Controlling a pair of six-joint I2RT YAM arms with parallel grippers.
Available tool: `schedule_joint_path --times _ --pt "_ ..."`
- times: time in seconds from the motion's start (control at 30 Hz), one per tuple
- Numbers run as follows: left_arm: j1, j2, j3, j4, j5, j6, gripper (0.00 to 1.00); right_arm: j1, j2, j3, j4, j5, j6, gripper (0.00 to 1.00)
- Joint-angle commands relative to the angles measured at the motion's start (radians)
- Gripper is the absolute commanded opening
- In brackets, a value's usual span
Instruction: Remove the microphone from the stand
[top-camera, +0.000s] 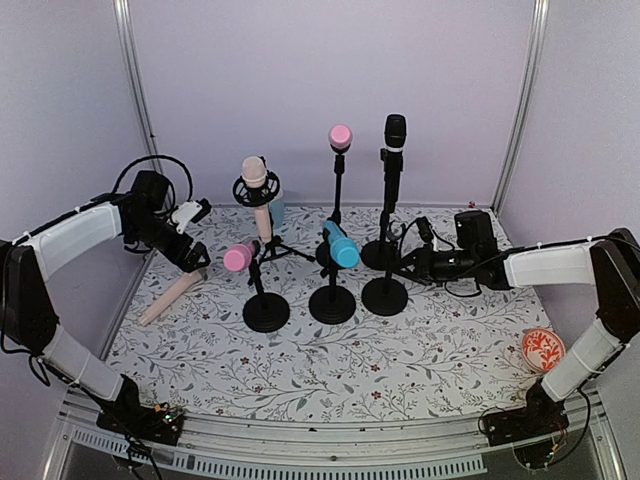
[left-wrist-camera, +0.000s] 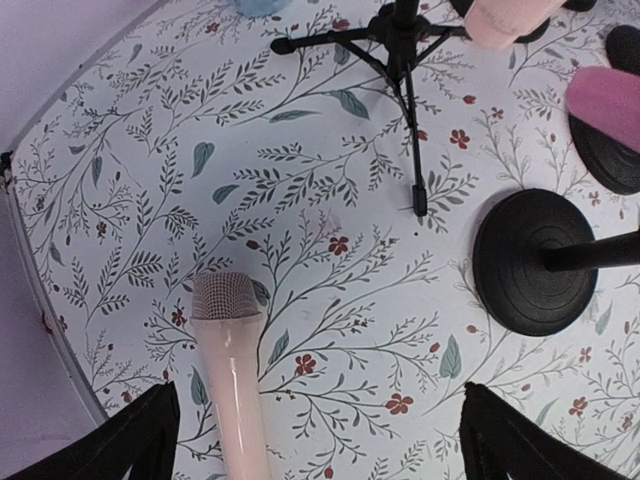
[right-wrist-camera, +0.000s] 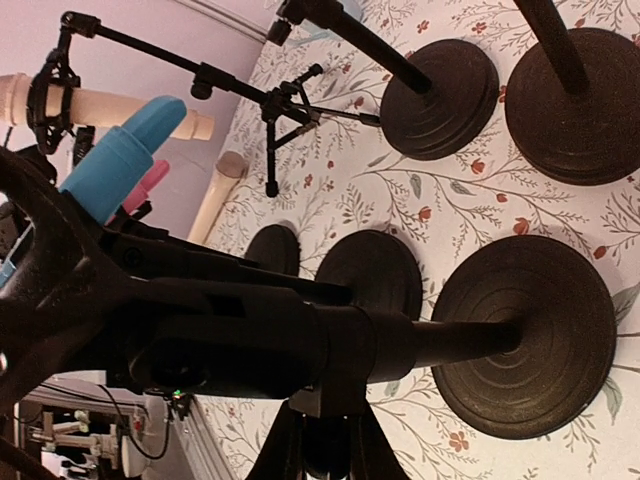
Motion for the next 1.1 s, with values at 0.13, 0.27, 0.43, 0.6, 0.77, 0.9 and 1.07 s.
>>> schedule_joint_path --times 0.13,0.27,0.43,0.6,0.77,0.9,1.07 --pt "-0.007 -0.029 -0.005 -0.005 -0.016 0.031 0.99 0.034 -0.079 0.047 -0.24 0.266 -0.21 0.5" --pt "-0.006 -0.032 -0.01 -0.005 -0.016 0.035 0.99 0.035 -0.151 0.022 -0.255 0.34 -0.219 0.67" --pt "-0.006 -0.036 -0.01 -0.005 -0.016 0.044 0.99 0.105 -0.294 -0.019 -0.205 0.489 -0.255 0.77" --pt "-0.003 -0.039 -0.009 -0.005 -0.014 0.053 0.99 0.241 -0.322 -0.008 -0.158 0.685 -0.342 0.79" --pt "-0.002 -0.05 -0.015 -0.005 -0.012 0.065 0.99 0.314 -0.228 0.081 -0.179 0.835 -0.418 0.79" --pt "-0.001 -0.062 -0.014 -0.005 -0.009 0.069 0.99 0.341 -0.147 0.155 -0.21 0.939 -0.445 0.76" --pt "-0.001 -0.069 -0.009 -0.007 -0.01 0.071 0.99 0.355 -0.082 0.2 -0.184 1.014 -0.471 0.67"
